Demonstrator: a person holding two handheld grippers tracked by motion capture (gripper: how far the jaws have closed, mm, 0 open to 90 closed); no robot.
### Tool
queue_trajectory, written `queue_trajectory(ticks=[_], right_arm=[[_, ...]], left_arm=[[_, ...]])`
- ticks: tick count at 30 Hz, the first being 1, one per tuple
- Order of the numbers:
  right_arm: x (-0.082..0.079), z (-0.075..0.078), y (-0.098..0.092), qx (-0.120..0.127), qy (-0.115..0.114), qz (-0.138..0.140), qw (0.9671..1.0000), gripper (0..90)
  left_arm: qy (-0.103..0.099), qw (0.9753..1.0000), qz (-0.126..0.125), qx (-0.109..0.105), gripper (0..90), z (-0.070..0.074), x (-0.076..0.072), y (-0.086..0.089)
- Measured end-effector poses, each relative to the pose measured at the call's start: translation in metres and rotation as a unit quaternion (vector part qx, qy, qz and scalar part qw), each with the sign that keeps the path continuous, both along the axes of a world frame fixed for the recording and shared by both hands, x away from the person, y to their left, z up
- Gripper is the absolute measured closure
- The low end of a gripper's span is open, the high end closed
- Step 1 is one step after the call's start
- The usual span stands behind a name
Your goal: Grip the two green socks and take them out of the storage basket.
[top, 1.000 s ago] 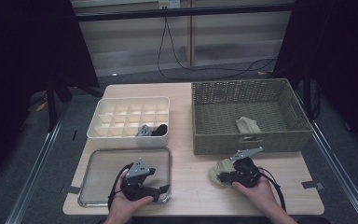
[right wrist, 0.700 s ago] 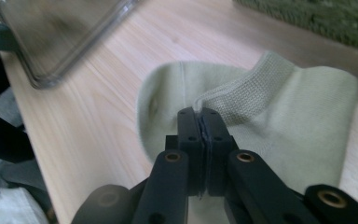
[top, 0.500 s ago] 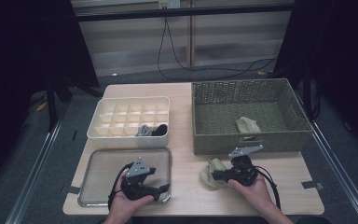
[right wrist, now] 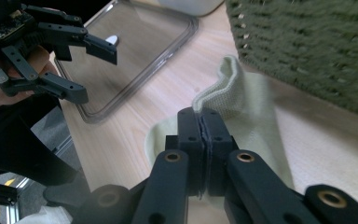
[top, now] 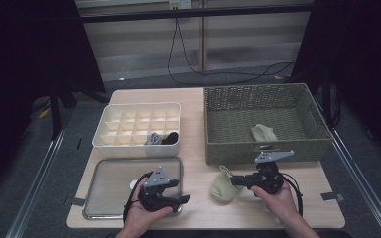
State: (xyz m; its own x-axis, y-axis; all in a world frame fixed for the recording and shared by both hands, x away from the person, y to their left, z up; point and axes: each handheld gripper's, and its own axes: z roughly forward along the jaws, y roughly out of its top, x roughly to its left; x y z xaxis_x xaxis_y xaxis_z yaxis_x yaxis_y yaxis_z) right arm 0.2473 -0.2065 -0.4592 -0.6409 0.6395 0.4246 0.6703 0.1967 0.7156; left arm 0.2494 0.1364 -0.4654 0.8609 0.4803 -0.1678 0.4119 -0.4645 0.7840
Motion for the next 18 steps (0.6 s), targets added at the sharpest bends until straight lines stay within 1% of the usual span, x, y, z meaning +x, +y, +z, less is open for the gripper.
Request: queue_trajectory(ticks=[2, 5, 7, 8, 9, 11, 12, 15, 17, 18], right_arm=[[0.001, 0.001, -0.003, 0.005, -0.002, -0.004, 1.0, 88.7], [0.001, 0.002, -0.005, 0.006, 0.0, -0.008, 1.0, 88.7], [0.002, 0.001, -0.006, 0.005, 0.0, -0.01, 0.9999, 88.7], [0.002, 0.001, -0.006, 0.005, 0.0, -0.01, 0.9999, 88.7], [0.003, 0.001, -0.006, 0.005, 0.001, -0.01, 0.9999, 88.7], [0.003, 0.001, -0.006, 0.005, 0.001, -0.011, 0.9999, 88.7], [0.003, 0.001, -0.007, 0.005, 0.0, -0.011, 0.9999, 88.7], [0.004, 0.0, -0.008, 0.006, 0.001, -0.013, 0.9999, 88.7], [0.005, 0.0, -0.01, 0.005, 0.003, -0.016, 0.9999, 88.7], [0.005, -0.001, -0.011, 0.005, 0.004, -0.018, 0.9998, 88.7]], left_arm=[[-0.005, 0.9999, -0.008, -0.005, 38.4, 0.004, 0.002, -0.006], [-0.011, 0.9997, -0.02, -0.003, 40.7, 0.008, 0.005, -0.017], [-0.006, 0.9995, -0.03, -0.006, 43.0, 0.008, 0.007, -0.026], [-0.003, 0.9992, -0.038, -0.008, 45.4, 0.009, 0.008, -0.03], [0.005, 0.9988, -0.046, -0.015, 46.8, 0.008, 0.009, -0.037], [0.007, 0.9983, -0.055, -0.016, 49.7, 0.008, 0.011, -0.046], [0.011, 0.9978, -0.064, -0.016, 50.9, 0.008, 0.012, -0.052], [0.018, 0.9959, -0.085, -0.026, 55.4, 0.008, 0.012, -0.066], [0.021, 0.9944, -0.1, -0.028, 60.0, 0.007, 0.011, -0.075], [0.02, 0.9944, -0.101, -0.024, 60.9, 0.006, 0.01, -0.078]])
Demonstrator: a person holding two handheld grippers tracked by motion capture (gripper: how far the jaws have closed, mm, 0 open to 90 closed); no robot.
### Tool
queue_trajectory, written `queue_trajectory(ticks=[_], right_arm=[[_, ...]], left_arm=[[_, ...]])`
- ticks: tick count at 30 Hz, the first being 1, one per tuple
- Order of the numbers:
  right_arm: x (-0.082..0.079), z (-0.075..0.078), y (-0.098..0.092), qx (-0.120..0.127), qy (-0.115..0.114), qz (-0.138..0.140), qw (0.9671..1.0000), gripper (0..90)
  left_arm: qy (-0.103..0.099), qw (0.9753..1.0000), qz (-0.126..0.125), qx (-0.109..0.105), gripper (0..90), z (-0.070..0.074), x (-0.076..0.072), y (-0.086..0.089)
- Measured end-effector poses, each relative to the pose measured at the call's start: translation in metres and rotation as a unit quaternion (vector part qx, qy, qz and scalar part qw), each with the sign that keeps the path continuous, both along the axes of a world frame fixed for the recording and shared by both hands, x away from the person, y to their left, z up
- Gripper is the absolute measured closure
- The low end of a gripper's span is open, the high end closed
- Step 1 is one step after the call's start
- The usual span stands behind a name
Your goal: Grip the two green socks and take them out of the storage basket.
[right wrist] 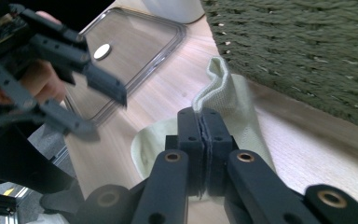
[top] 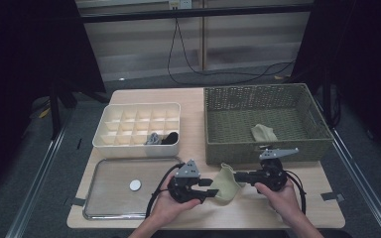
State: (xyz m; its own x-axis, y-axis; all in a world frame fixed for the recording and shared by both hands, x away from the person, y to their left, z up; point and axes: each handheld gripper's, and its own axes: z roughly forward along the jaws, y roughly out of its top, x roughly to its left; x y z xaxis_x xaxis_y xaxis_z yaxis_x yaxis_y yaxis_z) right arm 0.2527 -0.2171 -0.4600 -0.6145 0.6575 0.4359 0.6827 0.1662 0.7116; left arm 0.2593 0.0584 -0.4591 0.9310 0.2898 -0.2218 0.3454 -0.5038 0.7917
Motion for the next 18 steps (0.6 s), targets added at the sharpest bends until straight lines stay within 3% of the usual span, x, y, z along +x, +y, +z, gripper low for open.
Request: queue_trajectory(ticks=[6, 8, 10, 15, 18], right_arm=[[0.001, -0.001, -0.002, -0.001, 0.002, -0.002, 1.0, 88.6], [0.001, -0.001, -0.002, -0.001, 0.001, -0.001, 1.0, 88.7], [0.001, -0.001, -0.002, -0.001, 0.001, -0.001, 1.0, 88.6], [0.0, -0.001, -0.004, 0.0, 0.002, -0.002, 1.0, 88.6], [0.0, 0.0, -0.006, -0.003, 0.002, -0.007, 1.0, 88.6]], left_arm=[[0.013, 0.9998, -0.013, 0.012, 60.4, -0.015, -0.003, -0.017], [-0.005, 0.9995, -0.018, 0.027, 55.9, -0.02, -0.004, -0.02], [0.005, 0.9993, -0.024, 0.028, 56.2, -0.024, -0.003, -0.023], [0.004, 0.9985, -0.035, 0.042, 68.2, -0.029, -0.005, -0.027], [0.002, 0.9971, -0.04, 0.065, 76.4, -0.03, -0.003, -0.025]])
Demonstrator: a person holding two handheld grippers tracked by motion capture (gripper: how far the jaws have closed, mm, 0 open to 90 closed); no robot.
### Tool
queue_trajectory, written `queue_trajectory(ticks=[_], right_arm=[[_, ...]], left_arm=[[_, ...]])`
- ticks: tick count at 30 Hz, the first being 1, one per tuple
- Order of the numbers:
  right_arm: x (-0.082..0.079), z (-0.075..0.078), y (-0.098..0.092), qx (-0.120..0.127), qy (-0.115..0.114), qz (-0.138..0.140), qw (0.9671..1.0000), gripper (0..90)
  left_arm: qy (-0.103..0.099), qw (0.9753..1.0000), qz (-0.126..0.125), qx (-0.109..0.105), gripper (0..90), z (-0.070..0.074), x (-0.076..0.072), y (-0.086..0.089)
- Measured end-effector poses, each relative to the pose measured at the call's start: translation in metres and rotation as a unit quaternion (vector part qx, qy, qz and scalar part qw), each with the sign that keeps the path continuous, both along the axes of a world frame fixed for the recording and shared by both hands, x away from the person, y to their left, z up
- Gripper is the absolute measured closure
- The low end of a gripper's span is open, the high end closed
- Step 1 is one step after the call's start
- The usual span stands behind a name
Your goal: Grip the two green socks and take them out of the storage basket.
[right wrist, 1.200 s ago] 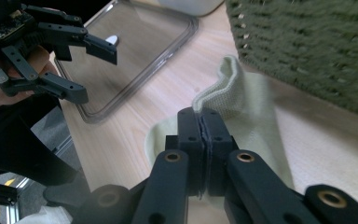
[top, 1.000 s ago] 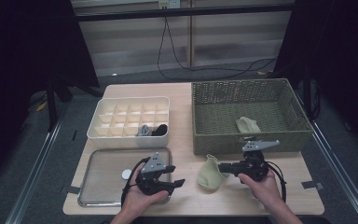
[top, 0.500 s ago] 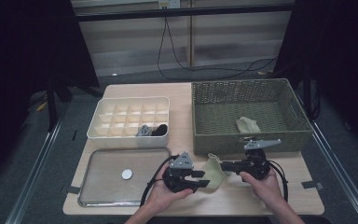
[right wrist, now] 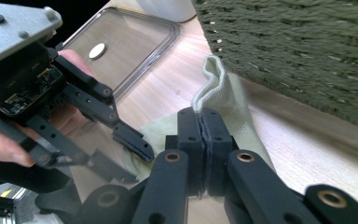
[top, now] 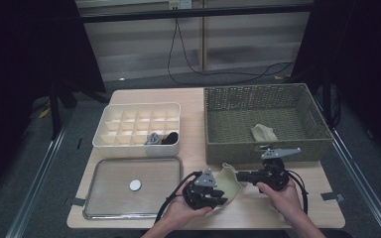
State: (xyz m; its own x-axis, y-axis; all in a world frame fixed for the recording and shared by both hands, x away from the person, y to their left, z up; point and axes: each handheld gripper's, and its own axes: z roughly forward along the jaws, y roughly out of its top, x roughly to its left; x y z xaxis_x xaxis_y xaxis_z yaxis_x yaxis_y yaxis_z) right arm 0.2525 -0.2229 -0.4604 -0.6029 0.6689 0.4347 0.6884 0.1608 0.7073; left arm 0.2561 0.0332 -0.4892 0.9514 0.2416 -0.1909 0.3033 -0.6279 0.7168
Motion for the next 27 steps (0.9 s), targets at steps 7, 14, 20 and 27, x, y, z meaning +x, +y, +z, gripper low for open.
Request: queue_trajectory(ticks=[7, 14, 20, 27], right_arm=[[0.001, 0.001, -0.01, 0.003, -0.003, -0.016, 0.9999, 88.6], [-0.002, 0.006, -0.024, 0.01, -0.011, -0.037, 0.9992, 88.6], [-0.008, 0.005, -0.034, -0.004, -0.002, -0.049, 0.9988, 88.7], [-0.009, -0.007, -0.044, -0.018, 0.017, -0.066, 0.9975, 88.7]], left_arm=[[0.0, 0.9999, -0.003, -0.016, 89.6, 0.004, 0.001, 0.01], [0.01, 0.9989, -0.006, -0.045, 89.7, 0.018, 0.005, 0.034], [0.017, 0.9982, -0.02, -0.055, 89.7, 0.021, 0.003, 0.048], [0.019, 0.9989, -0.028, -0.033, 89.7, 0.011, 0.001, 0.058]])
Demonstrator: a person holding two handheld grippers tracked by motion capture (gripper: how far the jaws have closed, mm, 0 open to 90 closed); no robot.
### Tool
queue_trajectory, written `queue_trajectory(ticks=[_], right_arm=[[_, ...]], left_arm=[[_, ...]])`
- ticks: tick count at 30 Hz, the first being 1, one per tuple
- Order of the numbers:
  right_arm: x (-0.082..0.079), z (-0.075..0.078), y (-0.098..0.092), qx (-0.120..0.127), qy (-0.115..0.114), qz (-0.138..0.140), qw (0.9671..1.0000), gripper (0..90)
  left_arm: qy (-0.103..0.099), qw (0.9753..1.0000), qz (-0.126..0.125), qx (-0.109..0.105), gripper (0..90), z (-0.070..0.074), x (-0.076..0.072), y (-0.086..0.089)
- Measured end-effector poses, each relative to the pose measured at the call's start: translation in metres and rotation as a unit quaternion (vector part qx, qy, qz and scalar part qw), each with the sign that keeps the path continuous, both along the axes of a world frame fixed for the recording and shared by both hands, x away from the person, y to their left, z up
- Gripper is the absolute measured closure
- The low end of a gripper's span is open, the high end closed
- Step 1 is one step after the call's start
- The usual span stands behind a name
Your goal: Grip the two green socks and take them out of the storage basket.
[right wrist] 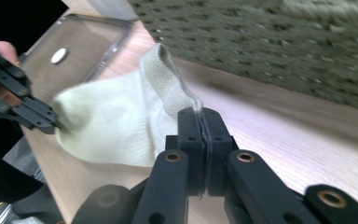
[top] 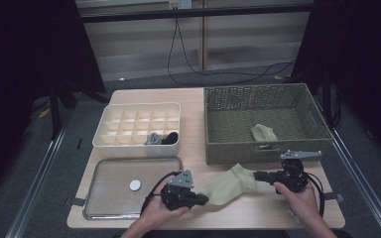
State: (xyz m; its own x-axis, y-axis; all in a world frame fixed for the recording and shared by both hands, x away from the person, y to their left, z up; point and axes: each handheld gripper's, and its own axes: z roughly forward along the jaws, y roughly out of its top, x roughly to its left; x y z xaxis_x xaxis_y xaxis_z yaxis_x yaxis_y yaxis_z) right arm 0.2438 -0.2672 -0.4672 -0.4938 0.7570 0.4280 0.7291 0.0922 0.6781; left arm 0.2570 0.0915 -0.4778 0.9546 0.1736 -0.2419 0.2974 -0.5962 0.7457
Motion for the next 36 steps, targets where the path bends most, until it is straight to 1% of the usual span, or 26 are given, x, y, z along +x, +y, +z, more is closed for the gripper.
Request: queue_trajectory(ticks=[1, 2, 3, 5, 6, 7, 8, 9, 12, 16, 17, 18, 19, 20, 21, 24, 25, 26, 27, 28, 29, 30, 32, 34, 35, 36], right_arm=[[0.001, -0.002, 0.0, -0.007, 0.003, -0.003, 1.0, 88.7], [0.001, -0.003, 0.0, -0.013, 0.006, -0.004, 0.9999, 88.8], [0.002, -0.006, -0.001, -0.015, 0.01, -0.005, 0.9998, 88.7], [0.002, -0.009, -0.001, -0.02, 0.015, -0.003, 0.9997, 88.7], [0.003, -0.011, 0.0, -0.025, 0.016, -0.002, 0.9995, 88.7], [0.003, -0.013, 0.002, -0.027, 0.019, 0.002, 0.9994, 88.7], [0.003, -0.014, 0.004, -0.027, 0.021, 0.006, 0.9994, 88.7], [0.003, -0.015, 0.006, -0.031, 0.024, 0.008, 0.9992, 88.7], [0.004, -0.016, 0.008, -0.03, 0.025, 0.016, 0.9991, 88.5], [0.004, -0.018, 0.01, -0.032, 0.028, 0.018, 0.9989, 87.4], [0.004, -0.018, 0.01, -0.032, 0.027, 0.018, 0.9989, 86.7], [0.004, -0.017, 0.009, -0.033, 0.027, 0.015, 0.999, 84.2], [0.004, -0.017, 0.009, -0.034, 0.024, 0.009, 0.9991, 81.7], [0.004, -0.017, 0.008, -0.036, 0.024, 0.006, 0.9991, 82.3], [0.004, -0.016, 0.008, -0.035, 0.023, 0.007, 0.9991, 82.1], [0.003, -0.015, 0.008, -0.031, 0.018, 0.007, 0.9993, 81.2], [0.003, -0.015, 0.008, -0.029, 0.014, 0.01, 0.9994, 81.1], [0.002, -0.014, 0.01, -0.029, 0.012, 0.014, 0.9994, 81.2], [0.002, -0.014, 0.011, -0.027, 0.014, 0.016, 0.9994, 81.5], [0.001, -0.014, 0.013, -0.026, 0.014, 0.02, 0.9993, 81.7], [0.001, -0.015, 0.016, -0.028, 0.015, 0.027, 0.9992, 82.1], [0.001, -0.015, 0.019, -0.028, 0.016, 0.033, 0.9989, 82.4], [0.001, -0.017, 0.024, -0.032, 0.019, 0.043, 0.9984, 82.7], [0.002, -0.02, 0.029, -0.037, 0.022, 0.053, 0.9976, 82.4], [0.002, -0.022, 0.03, -0.04, 0.025, 0.059, 0.9971, 82.4], [0.003, -0.025, 0.032, -0.045, 0.029, 0.064, 0.9966, 82.4]], left_arm=[[-0.001, 1.0, 0.0, -0.002, 89.7, -0.001, 0.001, 0.001], [-0.001, 1.0, 0.006, -0.003, 89.7, -0.002, 0.001, 0.002], [-0.002, 1.0, 0.006, 0.001, 89.7, -0.002, 0.002, 0.002], [0.003, 1.0, 0.007, 0.0, 89.7, -0.005, 0.002, 0.002], [0.0, 0.9999, 0.007, 0.007, 89.6, -0.006, 0.002, 0.001], [0.0, 1.0, 0.007, 0.005, 89.6, -0.007, 0.001, 0.0], [0.003, 0.9999, 0.007, 0.01, 89.4, -0.007, 0.001, 0.0], [0.0, 0.9999, 0.006, 0.01, 89.1, -0.008, 0.001, -0.001], [0.002, 0.9999, 0.004, 0.009, 86.9, -0.008, 0.001, -0.001], [0.006, 1.0, 0.006, 0.0, 82.0, -0.007, 0.002, 0.0], [0.009, 0.9999, 0.012, -0.005, 80.1, -0.007, 0.003, 0.001], [0.013, 0.9998, 0.015, -0.006, 77.9, -0.007, 0.003, 0.001], [0.017, 0.9997, 0.016, -0.011, 77.6, -0.007, 0.004, 0.002], [0.017, 0.9995, 0.024, -0.011, 77.0, -0.006, 0.004, 0.002], [0.022, 0.9992, 0.03, -0.017, 75.3, -0.006, 0.004, 0.002], [0.023, 0.9986, 0.039, -0.025, 74.4, -0.005, 0.007, 0.004], [0.028, 0.9979, 0.047, -0.033, 73.0, -0.004, 0.008, 0.005], [0.029, 0.9977, 0.051, -0.034, 71.6, -0.004, 0.009, 0.006], [0.033, 0.9967, 0.062, -0.041, 70.1, -0.003, 0.01, 0.007], [0.032, 0.9961, 0.07, -0.043, 70.1, -0.002, 0.012, 0.008], [0.036, 0.9953, 0.076, -0.048, 70.2, -0.002, 0.013, 0.008], [0.036, 0.9952, 0.078, -0.046, 70.7, -0.003, 0.014, 0.007], [0.024, 0.9963, 0.079, -0.024, 70.9, -0.004, 0.013, 0.004], [0.023, 0.9969, 0.074, -0.013, 70.4, -0.005, 0.012, 0.002], [0.023, 0.9975, 0.067, -0.004, 69.6, -0.006, 0.012, 0.001], [0.029, 0.9976, 0.063, 0.003, 68.1, -0.007, 0.011, 0.0]])
